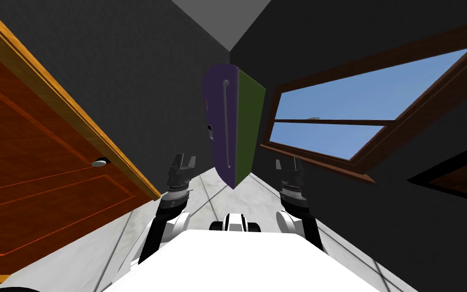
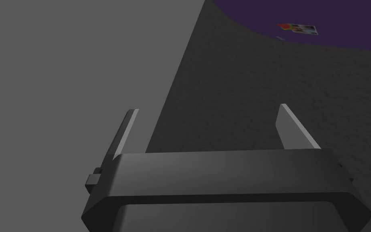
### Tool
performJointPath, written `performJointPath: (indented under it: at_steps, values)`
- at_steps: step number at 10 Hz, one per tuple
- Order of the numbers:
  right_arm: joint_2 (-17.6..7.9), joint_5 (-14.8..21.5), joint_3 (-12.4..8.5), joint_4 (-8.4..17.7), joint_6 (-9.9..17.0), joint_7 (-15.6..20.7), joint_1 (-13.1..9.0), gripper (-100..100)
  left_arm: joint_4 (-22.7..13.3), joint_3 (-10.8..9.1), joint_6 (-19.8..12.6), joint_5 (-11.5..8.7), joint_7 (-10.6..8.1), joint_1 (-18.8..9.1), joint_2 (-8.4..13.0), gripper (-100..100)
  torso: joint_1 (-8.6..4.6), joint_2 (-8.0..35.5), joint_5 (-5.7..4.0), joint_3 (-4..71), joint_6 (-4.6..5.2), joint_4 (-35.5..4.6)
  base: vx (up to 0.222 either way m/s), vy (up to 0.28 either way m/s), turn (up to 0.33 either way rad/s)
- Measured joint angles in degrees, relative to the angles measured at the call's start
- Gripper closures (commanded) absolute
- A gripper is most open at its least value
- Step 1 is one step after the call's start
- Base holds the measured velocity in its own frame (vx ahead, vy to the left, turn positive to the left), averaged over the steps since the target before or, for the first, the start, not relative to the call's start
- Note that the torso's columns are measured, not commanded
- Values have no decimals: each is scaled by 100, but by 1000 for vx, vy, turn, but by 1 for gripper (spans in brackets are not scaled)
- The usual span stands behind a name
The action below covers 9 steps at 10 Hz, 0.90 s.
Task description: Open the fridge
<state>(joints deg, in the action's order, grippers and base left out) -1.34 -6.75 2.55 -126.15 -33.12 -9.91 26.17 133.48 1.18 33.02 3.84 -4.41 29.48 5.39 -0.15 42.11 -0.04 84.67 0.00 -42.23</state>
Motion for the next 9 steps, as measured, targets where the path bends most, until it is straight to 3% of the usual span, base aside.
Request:
performJointPath:
  at_steps: [4,9]
  values:
    - [0,0,0,0,0,0,0,0,83,-157,-373,-312,-22,13,329,-100,19,18,6,-10,0,-5,160,-100,120]
    - [0,0,0,0,0,0,0,0,142,-375,-900,-768,-38,9,452,-100,15,16,4,-9,0,-4,159,-132,125]
